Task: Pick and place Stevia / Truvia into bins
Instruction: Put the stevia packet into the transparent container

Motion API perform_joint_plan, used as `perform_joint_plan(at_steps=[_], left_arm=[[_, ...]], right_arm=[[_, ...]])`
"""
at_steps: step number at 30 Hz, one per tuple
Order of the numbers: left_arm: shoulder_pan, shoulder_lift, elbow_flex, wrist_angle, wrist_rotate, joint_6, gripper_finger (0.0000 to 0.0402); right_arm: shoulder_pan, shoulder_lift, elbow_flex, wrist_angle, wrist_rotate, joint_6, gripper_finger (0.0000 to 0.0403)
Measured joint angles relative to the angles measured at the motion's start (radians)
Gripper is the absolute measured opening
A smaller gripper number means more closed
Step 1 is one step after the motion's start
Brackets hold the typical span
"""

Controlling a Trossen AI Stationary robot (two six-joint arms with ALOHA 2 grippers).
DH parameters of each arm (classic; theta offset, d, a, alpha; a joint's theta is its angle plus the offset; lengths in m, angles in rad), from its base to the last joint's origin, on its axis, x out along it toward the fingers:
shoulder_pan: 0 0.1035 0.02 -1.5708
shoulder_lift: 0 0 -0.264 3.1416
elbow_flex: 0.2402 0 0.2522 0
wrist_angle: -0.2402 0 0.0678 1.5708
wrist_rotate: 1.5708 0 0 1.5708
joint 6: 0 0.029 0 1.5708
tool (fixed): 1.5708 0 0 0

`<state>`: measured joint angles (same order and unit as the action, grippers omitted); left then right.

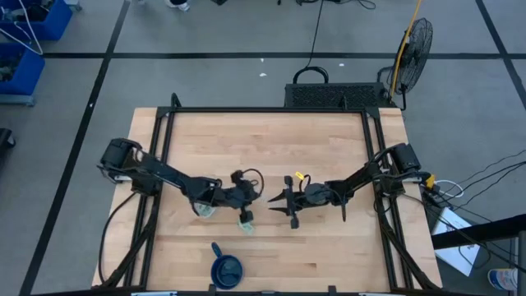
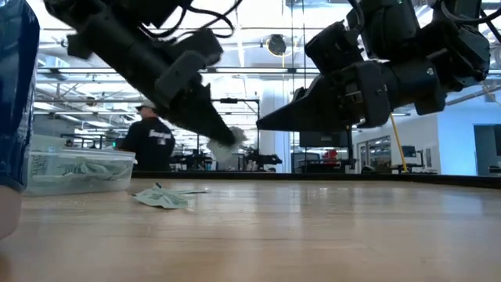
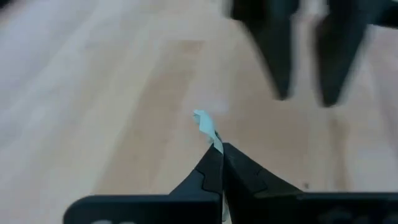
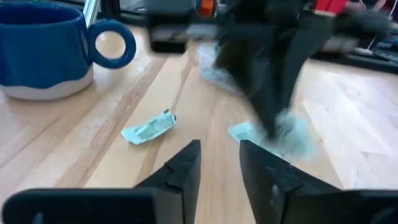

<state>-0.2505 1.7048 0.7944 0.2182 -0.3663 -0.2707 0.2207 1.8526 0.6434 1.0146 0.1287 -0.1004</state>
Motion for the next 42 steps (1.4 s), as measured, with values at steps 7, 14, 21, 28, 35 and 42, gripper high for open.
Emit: perform_joint_plan(at_steps=[7,14,21,28,35,42], left_arm=[[-0.059,-0.253,0.0,-0.481,-0.209,-0.392,0.0005],[-0.148,-0.388,0.001,-0.862,-0.24,-0.78,0.0005],[-0.162,-0.352,0.0,-0.986,-0.177,-0.909,0.0011],[-0.155,-0.313,0.0,-0.978,-0.115,-0.91,0.0043],[-0.136,-0.298,0.0,-0.972,-0.109,-0.909,0.0065],[-0.113,-0.298,0.0,-0.987,0.034,-0.952,0.0067]], right_arm=[[0.0,0.0,0.0,-0.036,0.0,0.003,0.012],[0.0,0.0,0.001,-0.085,0.001,0.011,0.0115],[0.0,0.0,0.0,-0.086,0.001,0.011,0.0115],[0.0,0.0,0.0,-0.083,0.001,0.01,0.0114],[0.0,0.0,0.0,-0.075,0.001,0.01,0.0114],[0.0,0.0,0.0,-0.071,0.001,0.007,0.0114]])
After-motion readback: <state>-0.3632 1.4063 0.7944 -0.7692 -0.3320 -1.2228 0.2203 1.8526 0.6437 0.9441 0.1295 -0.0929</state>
